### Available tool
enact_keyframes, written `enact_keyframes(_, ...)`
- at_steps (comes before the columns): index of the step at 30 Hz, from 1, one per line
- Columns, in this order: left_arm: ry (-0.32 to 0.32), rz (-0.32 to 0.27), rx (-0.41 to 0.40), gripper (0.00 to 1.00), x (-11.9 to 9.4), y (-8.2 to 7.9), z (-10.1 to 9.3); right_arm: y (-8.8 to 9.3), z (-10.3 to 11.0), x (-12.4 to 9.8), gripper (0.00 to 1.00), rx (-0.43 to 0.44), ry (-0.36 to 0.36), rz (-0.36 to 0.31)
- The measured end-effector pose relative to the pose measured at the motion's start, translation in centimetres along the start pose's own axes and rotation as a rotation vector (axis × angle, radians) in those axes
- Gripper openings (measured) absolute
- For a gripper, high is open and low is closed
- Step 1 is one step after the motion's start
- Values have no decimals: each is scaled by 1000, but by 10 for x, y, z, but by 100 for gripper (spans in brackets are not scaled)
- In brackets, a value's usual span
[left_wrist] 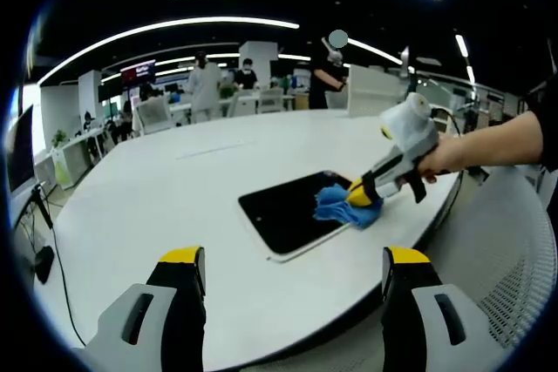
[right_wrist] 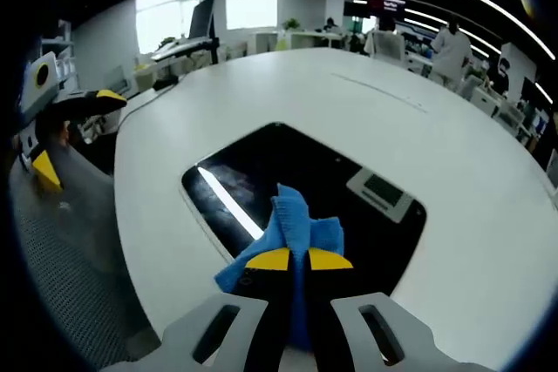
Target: Wipe the mirror surface with the cleaning cloth until all visible marks leave the cleaned area.
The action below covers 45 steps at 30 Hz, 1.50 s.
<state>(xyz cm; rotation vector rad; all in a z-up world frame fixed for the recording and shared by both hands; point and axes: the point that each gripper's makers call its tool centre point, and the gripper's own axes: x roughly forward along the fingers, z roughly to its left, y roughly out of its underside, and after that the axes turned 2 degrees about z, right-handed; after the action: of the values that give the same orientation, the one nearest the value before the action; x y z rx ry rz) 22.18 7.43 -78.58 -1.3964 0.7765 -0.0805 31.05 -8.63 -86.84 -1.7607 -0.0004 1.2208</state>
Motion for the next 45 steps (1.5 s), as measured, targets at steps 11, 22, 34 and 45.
enact_keyframes(11,0,4,0,83,1,1,0,5,6,-5,0,7,-8,-13)
enact_keyframes(22,-5,-1,0,83,0,0,1,6,8,-6,0,-8,-9,-13)
enact_keyframes(34,-14,-3,-1,83,0,0,2,7,5,-7,0,-15,-13,0)
enact_keyframes(45,-16,2,-1,83,0,1,2,20,-17,-18,0,82,24,24)
